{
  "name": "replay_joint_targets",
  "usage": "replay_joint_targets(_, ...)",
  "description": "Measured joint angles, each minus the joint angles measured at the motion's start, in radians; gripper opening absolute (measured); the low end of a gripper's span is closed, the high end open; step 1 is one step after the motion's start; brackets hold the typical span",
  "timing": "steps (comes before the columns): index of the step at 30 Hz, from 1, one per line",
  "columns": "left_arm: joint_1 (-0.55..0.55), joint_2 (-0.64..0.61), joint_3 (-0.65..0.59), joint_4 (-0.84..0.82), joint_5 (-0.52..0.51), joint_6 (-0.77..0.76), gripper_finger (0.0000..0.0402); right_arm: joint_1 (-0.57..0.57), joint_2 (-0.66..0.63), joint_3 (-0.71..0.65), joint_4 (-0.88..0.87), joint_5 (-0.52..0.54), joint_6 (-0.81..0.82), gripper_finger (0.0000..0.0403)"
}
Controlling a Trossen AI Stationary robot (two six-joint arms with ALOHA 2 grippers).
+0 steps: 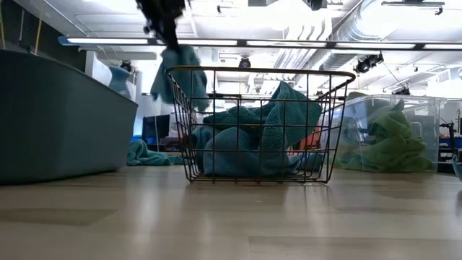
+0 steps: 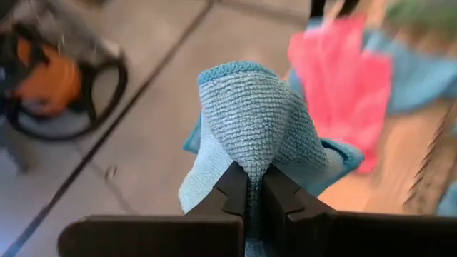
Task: Sort microfiber towel by color & place in baskets
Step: Put the blue towel into the wire basket
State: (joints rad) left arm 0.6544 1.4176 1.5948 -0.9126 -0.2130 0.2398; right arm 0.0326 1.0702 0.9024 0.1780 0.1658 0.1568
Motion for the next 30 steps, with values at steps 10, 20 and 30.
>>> replay_joint_targets(10,-0.001,-0.219,0.0,0.16,0.229,-0.04,0.0,0.0,0.0,0.0,0.031,0.0,-0.037,0.0277)
replay_joint_targets(20,-0.065,-0.311,-0.002,0.238,0.513,-0.073,0.0,0.0,0.0,0.0,0.168,0.119,-0.153,0.0277)
replay_joint_targets(30,-0.177,-0.391,-0.227,0.523,0.537,-0.193,0.0,0.0,0.0,0.0,0.223,0.118,-0.159,0.0277)
